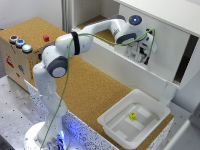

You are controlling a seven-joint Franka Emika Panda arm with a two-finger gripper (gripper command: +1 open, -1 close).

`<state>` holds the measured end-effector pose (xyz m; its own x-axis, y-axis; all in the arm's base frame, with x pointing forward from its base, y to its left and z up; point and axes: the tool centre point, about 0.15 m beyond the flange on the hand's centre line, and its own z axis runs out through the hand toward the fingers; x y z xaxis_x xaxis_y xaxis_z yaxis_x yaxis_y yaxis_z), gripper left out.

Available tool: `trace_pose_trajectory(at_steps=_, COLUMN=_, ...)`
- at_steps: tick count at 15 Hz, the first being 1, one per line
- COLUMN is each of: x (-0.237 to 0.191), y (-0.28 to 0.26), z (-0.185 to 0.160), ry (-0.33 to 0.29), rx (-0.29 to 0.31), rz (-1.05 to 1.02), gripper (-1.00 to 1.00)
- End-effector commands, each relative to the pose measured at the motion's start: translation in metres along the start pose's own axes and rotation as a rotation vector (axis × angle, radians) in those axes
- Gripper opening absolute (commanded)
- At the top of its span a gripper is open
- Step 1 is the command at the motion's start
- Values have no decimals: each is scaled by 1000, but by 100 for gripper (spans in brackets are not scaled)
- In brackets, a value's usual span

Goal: Slide the door to the left

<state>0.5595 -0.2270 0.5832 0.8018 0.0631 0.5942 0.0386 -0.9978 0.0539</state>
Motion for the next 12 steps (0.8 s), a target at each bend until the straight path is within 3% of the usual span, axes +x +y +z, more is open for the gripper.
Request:
trace_pose_trajectory(at_steps=1, x=-63, y=-76, z=34, ry=107, rx=-189, rz=-14, gripper=-100)
trace_pose_trajectory(at_steps=8, x=-55, y=-106, z=36, ry=125, rx=-259, rz=-30, gripper=-100)
trace_pose_trajectory(at_steps=12, x=-35, y=-134, z=49, ry=148, rx=-202, rz=-62, gripper=-100)
